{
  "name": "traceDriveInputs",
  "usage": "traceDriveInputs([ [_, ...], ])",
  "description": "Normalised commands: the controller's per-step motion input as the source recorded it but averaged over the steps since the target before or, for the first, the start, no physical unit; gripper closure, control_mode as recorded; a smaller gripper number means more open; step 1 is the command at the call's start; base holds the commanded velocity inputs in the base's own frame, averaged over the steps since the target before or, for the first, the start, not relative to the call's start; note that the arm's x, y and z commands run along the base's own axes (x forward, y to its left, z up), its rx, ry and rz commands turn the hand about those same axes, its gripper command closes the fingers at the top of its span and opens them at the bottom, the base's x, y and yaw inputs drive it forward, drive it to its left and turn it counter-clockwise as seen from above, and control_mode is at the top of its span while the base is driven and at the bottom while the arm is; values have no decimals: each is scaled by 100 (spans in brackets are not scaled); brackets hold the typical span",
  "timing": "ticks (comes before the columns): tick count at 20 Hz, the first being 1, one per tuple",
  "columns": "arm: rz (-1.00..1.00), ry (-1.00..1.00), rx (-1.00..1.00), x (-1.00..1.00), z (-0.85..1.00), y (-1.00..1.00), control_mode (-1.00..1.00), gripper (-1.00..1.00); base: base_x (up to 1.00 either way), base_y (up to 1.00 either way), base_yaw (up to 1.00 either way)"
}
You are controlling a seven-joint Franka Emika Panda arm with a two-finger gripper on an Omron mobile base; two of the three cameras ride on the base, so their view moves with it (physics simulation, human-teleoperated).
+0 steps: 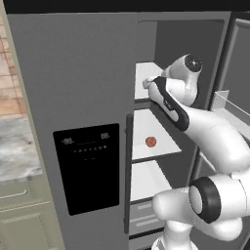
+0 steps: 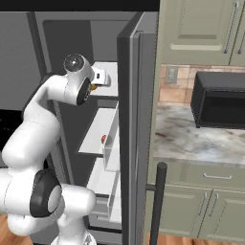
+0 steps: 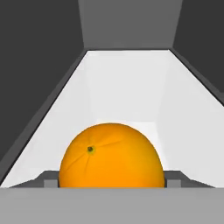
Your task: Retrieve the orange and peach from the fridge and place them into the bowl on the dining table.
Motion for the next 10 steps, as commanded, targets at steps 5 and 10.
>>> traceDriveInputs([
  [5,-1,-14,0,-100,0,-10,-100,100,0,0,0],
  [10,-1,0,0,-100,14,0,-100,100,0,0,0],
])
